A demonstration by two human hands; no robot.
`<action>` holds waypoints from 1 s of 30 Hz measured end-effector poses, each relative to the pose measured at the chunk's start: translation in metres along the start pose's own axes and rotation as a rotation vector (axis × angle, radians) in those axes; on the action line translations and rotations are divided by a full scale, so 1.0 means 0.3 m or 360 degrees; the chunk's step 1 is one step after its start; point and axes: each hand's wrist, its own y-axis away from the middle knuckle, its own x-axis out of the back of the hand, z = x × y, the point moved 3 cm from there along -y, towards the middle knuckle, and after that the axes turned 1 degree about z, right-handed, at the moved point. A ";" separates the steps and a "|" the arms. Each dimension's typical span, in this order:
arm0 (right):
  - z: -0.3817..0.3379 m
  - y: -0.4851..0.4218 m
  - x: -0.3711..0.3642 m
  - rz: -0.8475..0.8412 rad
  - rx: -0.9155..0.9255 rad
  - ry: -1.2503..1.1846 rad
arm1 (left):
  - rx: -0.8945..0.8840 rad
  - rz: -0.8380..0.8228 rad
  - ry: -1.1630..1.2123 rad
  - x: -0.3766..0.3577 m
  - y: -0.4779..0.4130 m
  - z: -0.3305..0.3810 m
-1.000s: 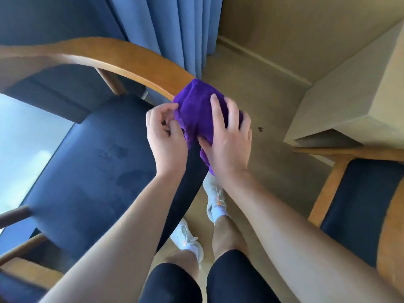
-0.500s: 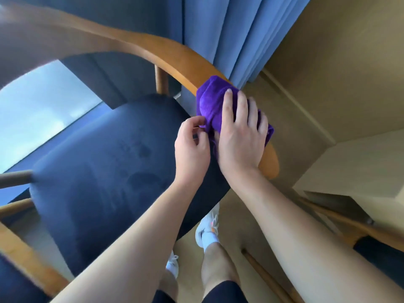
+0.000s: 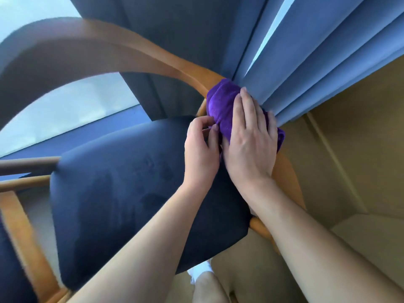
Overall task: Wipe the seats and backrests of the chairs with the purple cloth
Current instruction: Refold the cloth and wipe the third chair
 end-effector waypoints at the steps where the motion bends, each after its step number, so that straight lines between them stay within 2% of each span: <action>1: -0.006 -0.018 -0.003 0.0009 0.0017 -0.0021 | -0.0183 0.0041 -0.0186 0.015 -0.017 0.014; 4: -0.012 -0.065 -0.010 0.0060 0.0082 -0.0141 | -0.0899 0.0039 -0.0996 0.051 -0.082 0.065; 6: -0.018 -0.085 -0.011 0.0069 0.0104 -0.0180 | -0.1152 -0.0215 -0.1348 0.058 -0.137 0.090; 8: -0.025 -0.090 -0.010 0.0054 0.0089 -0.0126 | -0.1297 -0.0403 -0.1531 0.064 -0.175 0.099; 9: -0.028 -0.090 -0.011 0.0053 0.0085 -0.0101 | -0.1383 -0.0401 -0.1604 0.068 -0.184 0.100; 14: -0.042 -0.106 -0.035 0.0083 0.0101 -0.0033 | -0.1758 -0.0152 -0.1730 0.075 -0.237 0.100; 16: -0.058 -0.128 -0.041 0.0104 0.0094 -0.0031 | -0.1746 -0.0102 -0.1761 0.080 -0.258 0.100; 21: -0.134 -0.227 -0.041 0.0127 0.0173 -0.0128 | -0.1440 -0.0170 -0.1877 0.143 -0.328 0.134; 25: -0.184 -0.306 -0.043 0.0138 0.0237 -0.0207 | -0.1418 -0.0065 -0.2036 0.193 -0.387 0.174; 30: -0.214 -0.347 -0.032 0.0114 0.0303 -0.0327 | -0.1296 -0.0170 -0.2102 0.257 -0.431 0.198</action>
